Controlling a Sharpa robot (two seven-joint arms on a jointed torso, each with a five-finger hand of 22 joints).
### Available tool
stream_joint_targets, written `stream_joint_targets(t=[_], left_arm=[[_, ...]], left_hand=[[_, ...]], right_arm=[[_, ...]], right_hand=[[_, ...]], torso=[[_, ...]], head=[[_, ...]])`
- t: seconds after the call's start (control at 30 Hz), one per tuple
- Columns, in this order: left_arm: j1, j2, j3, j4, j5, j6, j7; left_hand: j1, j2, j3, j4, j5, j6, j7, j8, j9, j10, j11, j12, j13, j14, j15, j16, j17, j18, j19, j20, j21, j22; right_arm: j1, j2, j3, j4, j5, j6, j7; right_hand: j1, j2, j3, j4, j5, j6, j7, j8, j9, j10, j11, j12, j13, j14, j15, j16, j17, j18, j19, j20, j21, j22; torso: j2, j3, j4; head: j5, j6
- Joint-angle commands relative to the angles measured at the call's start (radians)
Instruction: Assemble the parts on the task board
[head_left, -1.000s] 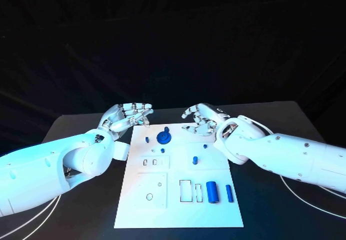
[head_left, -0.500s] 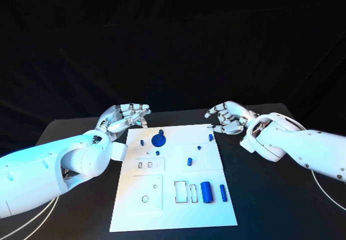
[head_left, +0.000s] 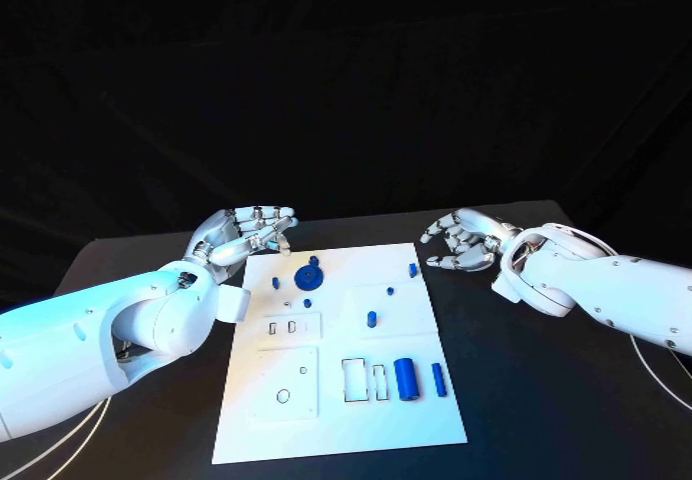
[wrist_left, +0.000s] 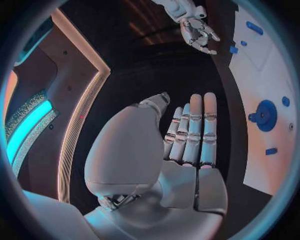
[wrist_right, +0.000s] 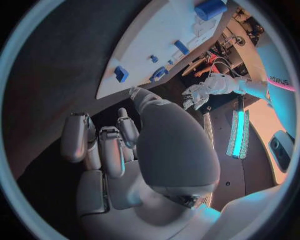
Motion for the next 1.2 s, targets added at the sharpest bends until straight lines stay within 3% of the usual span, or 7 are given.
stream_joint_targets(t=[0.03, 0.2, 0.3, 0.47, 0.7, 1.2], left_arm=[[-0.003, 0.006, 0.001, 0.003, 0.004, 0.028, 0.013], [-0.004, 0.007, 0.001, 0.000, 0.004, 0.030, 0.013], [-0.005, 0.007, 0.001, 0.001, 0.004, 0.031, 0.014], [-0.005, 0.006, 0.001, 0.002, 0.003, 0.032, 0.014], [-0.005, 0.004, 0.001, 0.003, 0.003, 0.032, 0.013], [-0.005, 0.003, 0.001, 0.003, 0.003, 0.032, 0.013]], left_hand=[[0.002, -0.004, 0.007, 0.002, -0.006, -0.003, -0.003, 0.005, 0.001, 0.006, 0.001, -0.004, 0.000, -0.009, 0.000, 0.007, 0.000, 0.012, -0.007, -0.002, 0.004, 0.001], [0.003, -0.004, 0.007, 0.001, -0.006, -0.003, -0.003, 0.005, 0.001, 0.006, 0.002, -0.004, 0.000, -0.009, -0.001, 0.007, 0.000, 0.013, -0.008, -0.002, 0.005, 0.002], [0.003, -0.004, 0.007, 0.001, -0.006, -0.003, -0.003, 0.005, 0.001, 0.006, 0.002, -0.004, 0.000, -0.009, -0.001, 0.007, 0.000, 0.013, -0.008, -0.002, 0.005, 0.002], [0.003, -0.004, 0.007, 0.001, -0.006, -0.003, -0.003, 0.005, 0.001, 0.006, 0.002, -0.004, 0.000, -0.009, -0.001, 0.007, 0.000, 0.013, -0.008, -0.002, 0.005, 0.002], [0.003, -0.004, 0.007, 0.001, -0.006, -0.003, -0.003, 0.005, 0.001, 0.006, 0.002, -0.004, 0.000, -0.009, -0.001, 0.007, 0.000, 0.013, -0.008, -0.002, 0.005, 0.002], [0.003, -0.004, 0.007, 0.001, -0.006, -0.003, -0.003, 0.005, 0.001, 0.006, 0.002, -0.004, 0.000, -0.009, -0.001, 0.007, 0.000, 0.013, -0.008, -0.002, 0.005, 0.002]], right_arm=[[-0.006, 0.008, 0.000, -0.007, -0.035, 0.034, 0.007], [-0.016, 0.021, 0.000, -0.019, -0.044, 0.037, -0.003], [-0.022, 0.030, -0.001, -0.025, -0.052, 0.036, -0.009], [-0.030, 0.045, -0.001, -0.036, -0.058, 0.032, -0.021], [-0.041, 0.062, -0.002, -0.048, -0.073, 0.020, -0.047], [-0.046, 0.080, -0.004, -0.060, -0.099, 0.002, -0.086]], right_hand=[[0.006, -0.001, -0.002, -0.005, 0.003, -0.008, 0.004, -0.004, -0.002, -0.001, 0.000, -0.003, 0.000, 0.072, 0.006, 0.001, 0.146, 0.002, 0.005, -0.001, 0.006, 0.001], [0.005, -0.004, -0.005, -0.004, 0.002, -0.009, 0.004, -0.004, -0.002, 0.000, 0.000, -0.002, 0.001, 0.073, 0.006, 0.002, 0.149, 0.001, 0.008, -0.001, 0.009, 0.004], [0.004, -0.005, -0.006, -0.004, 0.001, -0.010, 0.004, -0.005, -0.003, 0.000, 0.000, -0.002, 0.002, 0.073, 0.006, 0.002, 0.149, 0.001, 0.008, -0.001, 0.010, 0.005], [0.004, -0.005, -0.007, -0.004, 0.001, -0.010, 0.004, -0.005, -0.003, 0.004, 0.000, 0.001, 0.005, 0.075, 0.006, 0.004, 0.154, 0.000, 0.011, -0.001, 0.013, 0.008], [0.004, -0.001, -0.007, -0.002, 0.002, -0.009, 0.004, -0.004, -0.003, 0.009, 0.000, 0.004, 0.008, 0.076, 0.006, 0.007, 0.159, -0.001, 0.015, -0.001, 0.017, 0.012], [0.008, 0.012, 0.002, 0.000, 0.005, 0.012, 0.000, 0.008, -0.001, 0.030, -0.003, 0.019, 0.023, 0.080, 0.003, 0.012, 0.171, -0.006, 0.032, -0.003, 0.036, 0.031]], torso=[[0.008, -0.0069, 0.0023], [0.011, -0.0124, 0.0058], [0.012, -0.0128, 0.0071], [0.011, -0.0116, 0.0071], [0.010, -0.0070, 0.0018], [0.012, -0.0061, 0.0023]], head=[[-0.004, 0.003], [-0.006, 0.002], [-0.004, 0.001], [-0.001, 0.000], [0.005, -0.001], [0.006, -0.003]])
